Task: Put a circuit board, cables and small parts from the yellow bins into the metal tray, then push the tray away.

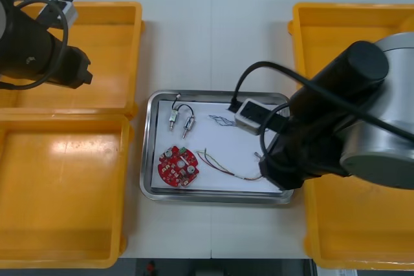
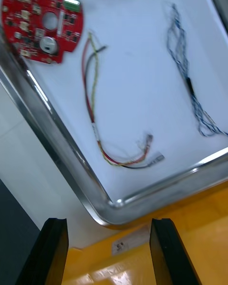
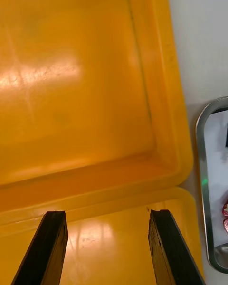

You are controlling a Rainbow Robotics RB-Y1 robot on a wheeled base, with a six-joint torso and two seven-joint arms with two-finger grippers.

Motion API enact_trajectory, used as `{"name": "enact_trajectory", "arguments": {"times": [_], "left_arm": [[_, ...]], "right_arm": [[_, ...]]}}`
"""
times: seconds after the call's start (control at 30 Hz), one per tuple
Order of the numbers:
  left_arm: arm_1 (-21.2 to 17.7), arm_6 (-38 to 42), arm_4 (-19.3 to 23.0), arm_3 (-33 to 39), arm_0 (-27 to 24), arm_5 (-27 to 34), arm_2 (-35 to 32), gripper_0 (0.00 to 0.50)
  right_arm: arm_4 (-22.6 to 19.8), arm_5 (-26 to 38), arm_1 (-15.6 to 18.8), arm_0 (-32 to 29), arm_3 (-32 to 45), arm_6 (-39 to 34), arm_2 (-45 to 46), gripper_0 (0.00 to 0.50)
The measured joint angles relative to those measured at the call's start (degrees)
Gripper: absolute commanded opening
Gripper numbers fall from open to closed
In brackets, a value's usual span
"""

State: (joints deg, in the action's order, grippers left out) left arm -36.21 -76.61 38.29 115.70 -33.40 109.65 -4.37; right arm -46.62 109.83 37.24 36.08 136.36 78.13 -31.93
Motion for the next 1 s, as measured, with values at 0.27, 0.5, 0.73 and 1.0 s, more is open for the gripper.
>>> {"name": "enact_trajectory", "arguments": {"times": [0.27,0.5,0.73,1.0], "left_arm": [[-2.4,0.0,3.4,0.5,4.9,0.0,-6.1,0.500],[-3.5,0.0,3.4,1.5,8.3,0.0,-8.2,0.500],[-4.5,0.0,3.8,1.6,11.5,0.0,-9.9,0.500],[-4.9,0.0,5.7,1.6,13.5,0.0,-10.0,0.500]], "right_arm": [[3.5,0.0,-7.3,5.0,-4.9,0.5,-12.3,0.500],[6.9,0.0,-7.6,7.1,-8.7,3.8,-19.2,0.500],[9.3,-4.3,-7.6,7.7,-11.2,12.8,-24.4,0.500],[16.1,-8.4,-7.6,7.7,-11.6,12.8,-32.9,0.500]]}}
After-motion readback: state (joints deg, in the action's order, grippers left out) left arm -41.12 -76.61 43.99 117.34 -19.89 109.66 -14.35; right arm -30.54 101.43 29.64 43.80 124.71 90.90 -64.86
